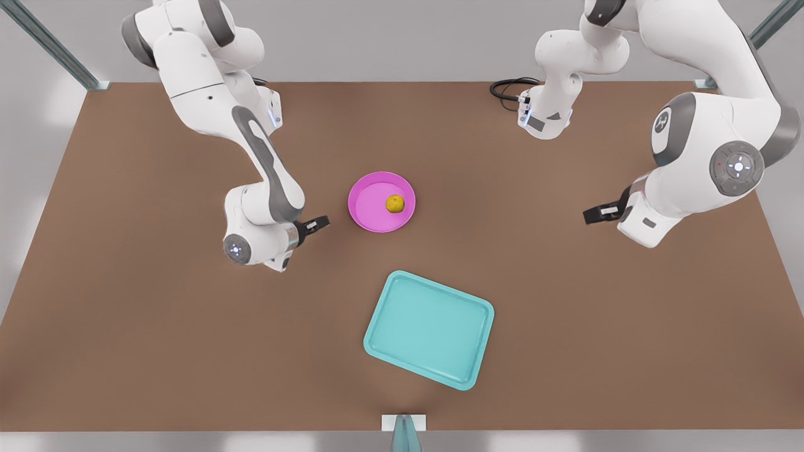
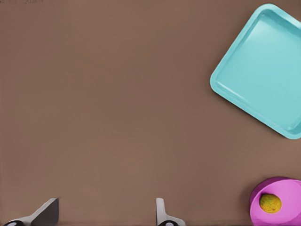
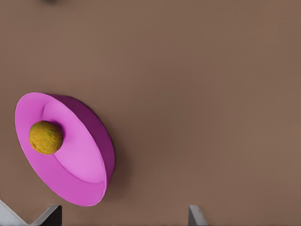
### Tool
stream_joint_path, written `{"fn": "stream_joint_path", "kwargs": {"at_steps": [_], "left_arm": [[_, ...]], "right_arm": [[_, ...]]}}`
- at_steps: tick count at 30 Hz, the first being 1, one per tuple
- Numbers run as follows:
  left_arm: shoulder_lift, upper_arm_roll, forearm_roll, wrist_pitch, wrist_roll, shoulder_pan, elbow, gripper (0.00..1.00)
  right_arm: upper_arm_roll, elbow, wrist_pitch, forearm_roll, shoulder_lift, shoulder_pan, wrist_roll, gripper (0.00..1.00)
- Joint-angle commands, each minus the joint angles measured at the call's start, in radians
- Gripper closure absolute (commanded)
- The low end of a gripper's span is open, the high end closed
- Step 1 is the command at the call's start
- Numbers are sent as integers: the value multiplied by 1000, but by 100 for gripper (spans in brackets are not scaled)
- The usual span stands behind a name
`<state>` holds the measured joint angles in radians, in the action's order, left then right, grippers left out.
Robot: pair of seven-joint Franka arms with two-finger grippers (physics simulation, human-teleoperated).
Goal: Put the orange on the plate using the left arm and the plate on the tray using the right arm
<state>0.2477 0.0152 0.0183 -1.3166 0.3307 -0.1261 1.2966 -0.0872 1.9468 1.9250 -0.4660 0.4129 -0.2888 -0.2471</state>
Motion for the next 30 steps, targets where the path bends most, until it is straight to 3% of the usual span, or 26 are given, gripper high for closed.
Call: {"fn": "stream_joint_path", "kwargs": {"at_steps": [1, 4, 8, 13, 30], "left_arm": [[-2, -1, -3, 19, -210, 2, 0, 0], [10, -1, -8, 11, -208, 2, -2, 0], [13, -1, -9, 5, -206, 2, 0, 0], [12, -1, -9, 5, -208, 2, 0, 0], [12, -1, -11, 5, -208, 2, -2, 0]], "right_arm": [[0, 75, 235, -6, -25, -23, -129, 0], [0, 202, 401, -8, -52, -50, -133, 0], [-2, 204, 402, -20, -34, -92, -129, 0], [-3, 212, 385, -226, -9, -136, -110, 0], [-59, 195, 391, -229, 60, -156, -116, 0]]}}
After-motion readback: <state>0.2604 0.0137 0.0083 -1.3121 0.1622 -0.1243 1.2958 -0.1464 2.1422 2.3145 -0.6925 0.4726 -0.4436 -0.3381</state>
